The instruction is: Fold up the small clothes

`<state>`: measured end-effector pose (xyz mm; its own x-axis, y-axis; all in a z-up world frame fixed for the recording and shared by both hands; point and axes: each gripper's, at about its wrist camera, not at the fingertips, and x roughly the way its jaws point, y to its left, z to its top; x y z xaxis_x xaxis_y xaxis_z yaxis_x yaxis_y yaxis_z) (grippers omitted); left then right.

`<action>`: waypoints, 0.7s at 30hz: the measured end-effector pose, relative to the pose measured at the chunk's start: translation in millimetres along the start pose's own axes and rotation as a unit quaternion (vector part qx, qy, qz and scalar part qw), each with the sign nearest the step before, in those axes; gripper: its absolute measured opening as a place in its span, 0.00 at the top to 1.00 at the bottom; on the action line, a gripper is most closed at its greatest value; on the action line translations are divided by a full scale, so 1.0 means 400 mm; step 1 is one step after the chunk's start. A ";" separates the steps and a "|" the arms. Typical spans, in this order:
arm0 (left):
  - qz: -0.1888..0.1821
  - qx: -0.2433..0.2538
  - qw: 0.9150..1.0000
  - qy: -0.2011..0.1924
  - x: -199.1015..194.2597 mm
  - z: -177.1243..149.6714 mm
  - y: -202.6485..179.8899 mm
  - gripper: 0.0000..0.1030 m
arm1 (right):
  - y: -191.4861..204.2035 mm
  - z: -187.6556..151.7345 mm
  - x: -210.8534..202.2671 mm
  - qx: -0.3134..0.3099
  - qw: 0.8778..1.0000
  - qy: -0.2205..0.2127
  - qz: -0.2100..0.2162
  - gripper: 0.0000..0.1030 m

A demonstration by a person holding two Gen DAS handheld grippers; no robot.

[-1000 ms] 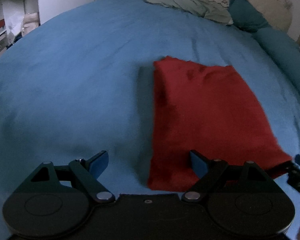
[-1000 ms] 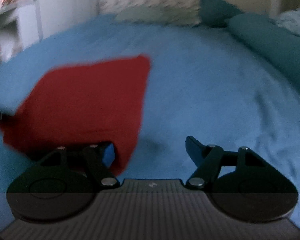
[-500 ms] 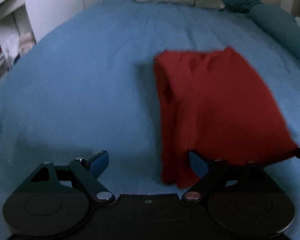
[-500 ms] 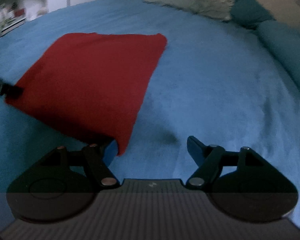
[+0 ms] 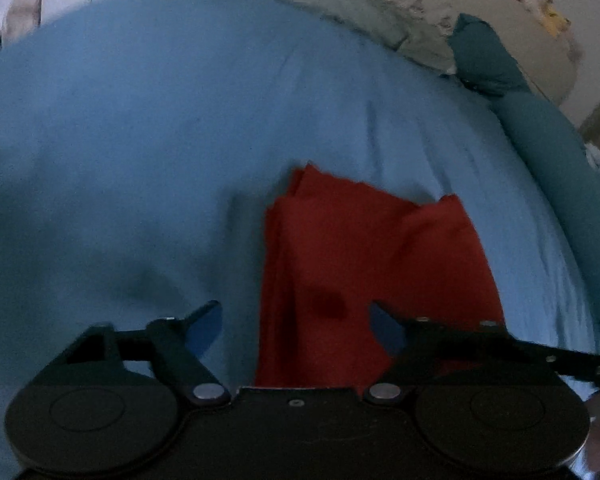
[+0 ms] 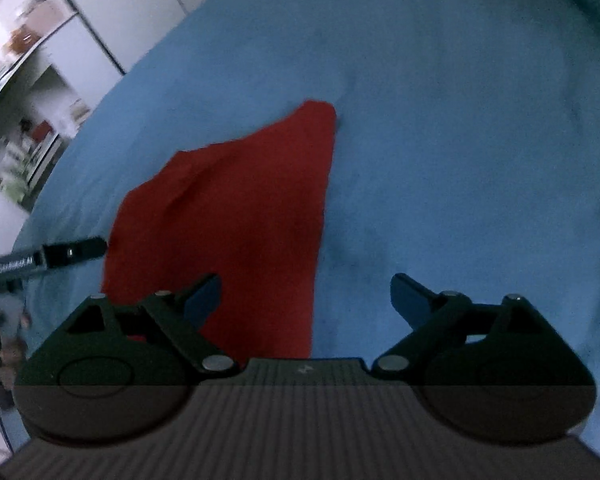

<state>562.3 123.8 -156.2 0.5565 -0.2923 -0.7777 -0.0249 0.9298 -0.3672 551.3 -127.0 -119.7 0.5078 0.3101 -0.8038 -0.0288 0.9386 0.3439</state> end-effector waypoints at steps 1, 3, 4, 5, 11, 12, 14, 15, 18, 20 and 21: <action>-0.003 -0.004 1.000 0.007 0.013 0.000 0.004 0.36 | -0.003 0.000 0.028 0.006 1.000 0.010 0.004 0.07; -0.014 -0.012 1.000 0.016 0.028 0.001 0.014 0.38 | -0.006 -0.004 0.061 0.013 1.000 0.023 0.017 0.16; -0.020 -0.014 1.000 0.018 0.033 0.000 0.015 0.39 | -0.006 -0.007 0.066 0.015 1.000 0.019 0.021 0.16; -0.022 -0.012 0.999 0.019 0.032 -0.003 0.018 0.41 | -0.004 -0.010 0.067 0.015 1.000 0.012 0.024 0.17; -0.029 -0.014 0.999 0.039 0.029 0.005 0.002 0.71 | 0.010 -0.004 0.075 0.016 0.999 0.013 0.046 0.51; -0.022 -0.008 0.999 0.039 0.026 0.007 -0.007 0.74 | 0.017 -0.001 0.070 0.011 0.999 0.011 0.042 0.54; -0.013 -0.004 0.999 0.034 0.019 0.009 -0.021 0.77 | 0.031 0.002 0.055 0.008 1.000 0.003 0.029 0.62; -0.010 -0.004 0.999 0.031 0.013 0.010 -0.030 0.78 | 0.037 0.002 0.044 0.009 1.000 -0.003 0.024 0.63; -0.009 0.010 1.000 0.015 -0.022 0.013 -0.064 0.79 | 0.055 0.001 -0.004 0.011 0.999 -0.026 0.028 0.65; -0.018 0.022 1.000 0.009 -0.059 0.009 -0.092 0.79 | 0.071 0.000 -0.050 0.004 0.999 -0.039 0.034 0.66; -0.018 0.032 0.999 0.004 -0.082 0.004 -0.111 0.79 | 0.078 -0.004 -0.077 -0.001 0.998 -0.046 0.035 0.66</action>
<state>546.3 92.6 -113.5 0.5486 -0.3276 -0.7692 0.0480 0.9309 -0.3622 533.4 -107.0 -85.0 0.5810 0.3600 -0.7299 -0.0688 0.9154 0.3967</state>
